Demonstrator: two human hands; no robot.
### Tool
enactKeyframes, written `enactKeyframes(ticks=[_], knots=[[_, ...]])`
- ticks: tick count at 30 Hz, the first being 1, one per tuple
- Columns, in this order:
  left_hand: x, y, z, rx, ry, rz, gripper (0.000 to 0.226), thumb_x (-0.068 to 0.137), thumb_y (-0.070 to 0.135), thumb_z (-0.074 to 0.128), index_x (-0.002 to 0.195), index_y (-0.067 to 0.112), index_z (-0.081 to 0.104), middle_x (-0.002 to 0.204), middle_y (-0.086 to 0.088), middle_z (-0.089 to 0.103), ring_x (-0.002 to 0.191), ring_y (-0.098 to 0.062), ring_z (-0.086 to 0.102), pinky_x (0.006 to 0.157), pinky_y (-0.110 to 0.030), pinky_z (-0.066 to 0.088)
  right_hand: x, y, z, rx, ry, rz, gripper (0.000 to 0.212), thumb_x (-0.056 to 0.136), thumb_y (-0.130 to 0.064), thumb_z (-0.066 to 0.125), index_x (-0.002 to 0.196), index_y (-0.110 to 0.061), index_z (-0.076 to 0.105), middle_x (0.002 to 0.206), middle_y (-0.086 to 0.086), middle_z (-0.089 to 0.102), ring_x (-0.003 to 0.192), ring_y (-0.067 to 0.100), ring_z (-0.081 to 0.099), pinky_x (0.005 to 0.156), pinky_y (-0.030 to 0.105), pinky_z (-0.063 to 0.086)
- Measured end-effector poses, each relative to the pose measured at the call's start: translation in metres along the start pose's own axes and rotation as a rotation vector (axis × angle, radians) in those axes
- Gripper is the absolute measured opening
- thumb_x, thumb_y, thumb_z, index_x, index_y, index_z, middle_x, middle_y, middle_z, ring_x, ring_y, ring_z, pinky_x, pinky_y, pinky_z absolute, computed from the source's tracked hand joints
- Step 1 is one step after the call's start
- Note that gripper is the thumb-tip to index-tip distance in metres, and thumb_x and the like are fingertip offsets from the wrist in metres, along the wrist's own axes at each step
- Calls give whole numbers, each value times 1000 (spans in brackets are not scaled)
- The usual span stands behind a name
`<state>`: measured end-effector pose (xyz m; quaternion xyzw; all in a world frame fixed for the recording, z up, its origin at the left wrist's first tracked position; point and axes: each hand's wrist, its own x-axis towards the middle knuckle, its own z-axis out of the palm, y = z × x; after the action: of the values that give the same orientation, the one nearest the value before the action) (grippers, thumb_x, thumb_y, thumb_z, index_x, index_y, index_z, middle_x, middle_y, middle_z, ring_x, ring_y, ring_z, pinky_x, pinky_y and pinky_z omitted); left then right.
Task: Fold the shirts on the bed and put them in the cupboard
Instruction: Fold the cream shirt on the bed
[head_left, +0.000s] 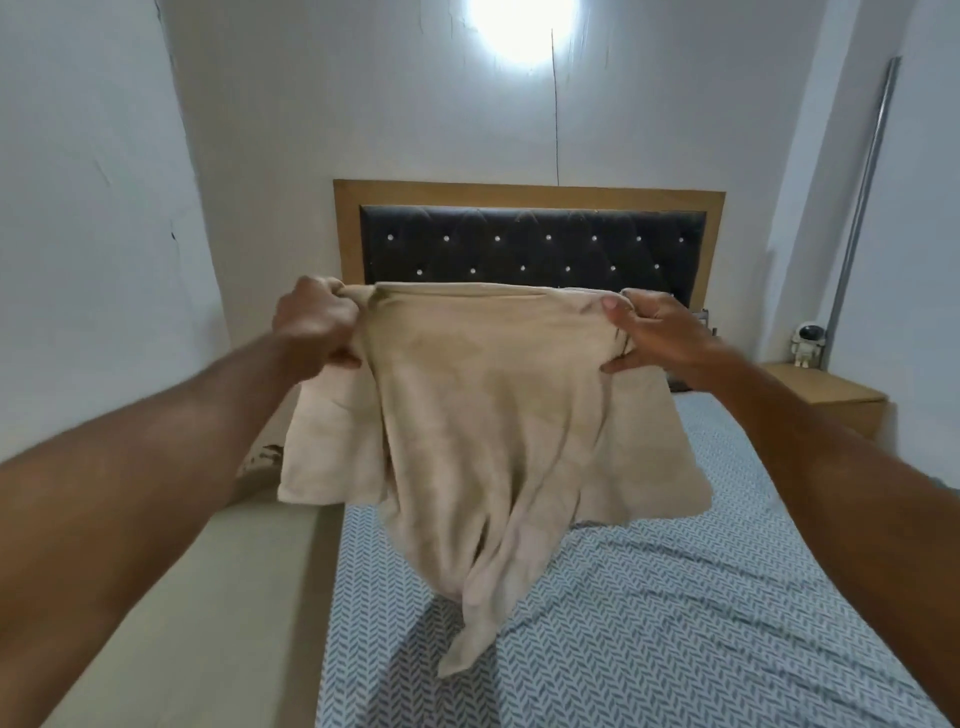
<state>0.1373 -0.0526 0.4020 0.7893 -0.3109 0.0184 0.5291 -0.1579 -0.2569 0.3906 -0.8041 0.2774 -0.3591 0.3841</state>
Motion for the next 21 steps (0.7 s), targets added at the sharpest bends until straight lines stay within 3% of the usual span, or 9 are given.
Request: enactKeyframes(ticks=[2,4,7,10,13,15,17,18,21], knots=[[4,6,1,37,-30,32,17,94,18,58,107,15,69,100,-10,67,78,-25,63,60,-38,60,-5,3,-11,-320,-159,-25,42,87,-41,76,109,-7,64,98,6,63,83,16,70,60,29,62],[2,4,4,279,-195,225,24,85,38,76,97,21,64,91,-2,64,79,-19,59,66,-33,52,-12,19,-18,-666,-303,58,41,74,-40,89,103,-18,70,91,1,71,69,12,74,63,31,63],[-9,-14,23,587,-422,434,39,68,51,88,80,31,57,82,3,62,73,-11,55,59,-29,41,-19,42,-21,-876,-288,280,32,82,-37,84,92,-10,71,82,8,74,56,19,73,54,29,59],[-10,-18,40,603,-417,577,42,64,55,89,71,26,60,76,-2,66,66,-16,57,59,-31,40,-20,47,-32,-981,-14,292,37,86,-40,77,101,-7,71,96,15,75,76,27,75,68,35,56],[-2,0,46,549,-227,770,48,67,49,89,81,11,63,79,-12,68,69,-31,63,65,-35,46,-20,41,-50,-794,505,-78,32,85,-21,66,111,-4,75,104,22,74,97,40,69,87,39,53],[10,14,51,581,-58,724,23,81,28,78,87,10,64,81,-18,68,74,-38,66,68,-41,52,-13,41,-59,-808,451,-122,26,88,-13,66,111,-7,76,98,19,74,92,38,69,83,37,52],[17,19,56,610,-67,418,9,87,18,63,88,12,69,78,-14,69,66,-33,68,65,-39,58,-9,42,-57,-925,233,110,24,89,-14,66,112,-11,74,95,13,69,91,32,63,81,36,51],[17,17,59,580,-88,300,15,87,17,59,88,13,73,74,-12,71,60,-30,69,63,-37,59,-9,41,-55,-935,250,177,26,88,-15,68,113,-11,73,97,12,68,94,33,63,82,37,52],[15,9,79,409,10,339,22,84,24,53,95,19,72,80,-12,72,72,-35,72,74,-41,61,-10,43,-61,-729,640,4,28,91,-10,61,116,-6,71,112,19,72,106,40,65,91,36,48]])
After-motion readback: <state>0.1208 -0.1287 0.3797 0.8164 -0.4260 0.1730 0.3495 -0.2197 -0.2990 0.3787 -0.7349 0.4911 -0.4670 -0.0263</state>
